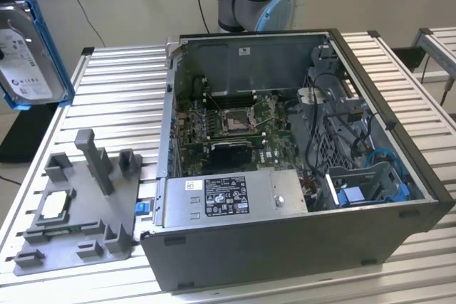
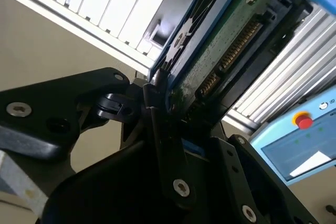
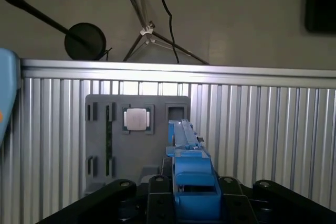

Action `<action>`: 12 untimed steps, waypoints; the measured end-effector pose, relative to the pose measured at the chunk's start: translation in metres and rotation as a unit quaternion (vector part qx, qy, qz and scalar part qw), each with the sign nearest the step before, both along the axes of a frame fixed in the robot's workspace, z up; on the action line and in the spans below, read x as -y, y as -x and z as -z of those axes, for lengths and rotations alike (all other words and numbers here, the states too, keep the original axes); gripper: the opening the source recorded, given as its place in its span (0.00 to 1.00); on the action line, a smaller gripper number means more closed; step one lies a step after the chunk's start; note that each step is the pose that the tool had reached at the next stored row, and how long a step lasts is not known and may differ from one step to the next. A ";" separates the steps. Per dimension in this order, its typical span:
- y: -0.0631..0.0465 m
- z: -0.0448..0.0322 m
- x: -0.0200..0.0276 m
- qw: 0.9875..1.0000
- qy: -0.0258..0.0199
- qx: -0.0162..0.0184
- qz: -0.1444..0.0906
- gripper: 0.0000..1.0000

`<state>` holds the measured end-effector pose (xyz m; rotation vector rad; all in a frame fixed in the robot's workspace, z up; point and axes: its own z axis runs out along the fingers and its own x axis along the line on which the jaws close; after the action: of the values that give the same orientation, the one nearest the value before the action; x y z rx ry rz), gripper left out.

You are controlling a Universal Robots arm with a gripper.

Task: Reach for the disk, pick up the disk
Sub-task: 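Pick up the disk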

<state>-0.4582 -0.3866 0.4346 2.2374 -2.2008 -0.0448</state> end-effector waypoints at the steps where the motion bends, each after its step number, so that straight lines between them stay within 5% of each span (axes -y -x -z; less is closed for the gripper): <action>1: 0.000 -0.0022 0.0000 1.000 0.000 0.000 0.000 0.00; 12: 0.000 -0.0241 0.0000 1.000 0.000 0.000 0.000 0.00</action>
<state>-0.4583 -0.3866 0.4587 2.2373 -2.2008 -0.0448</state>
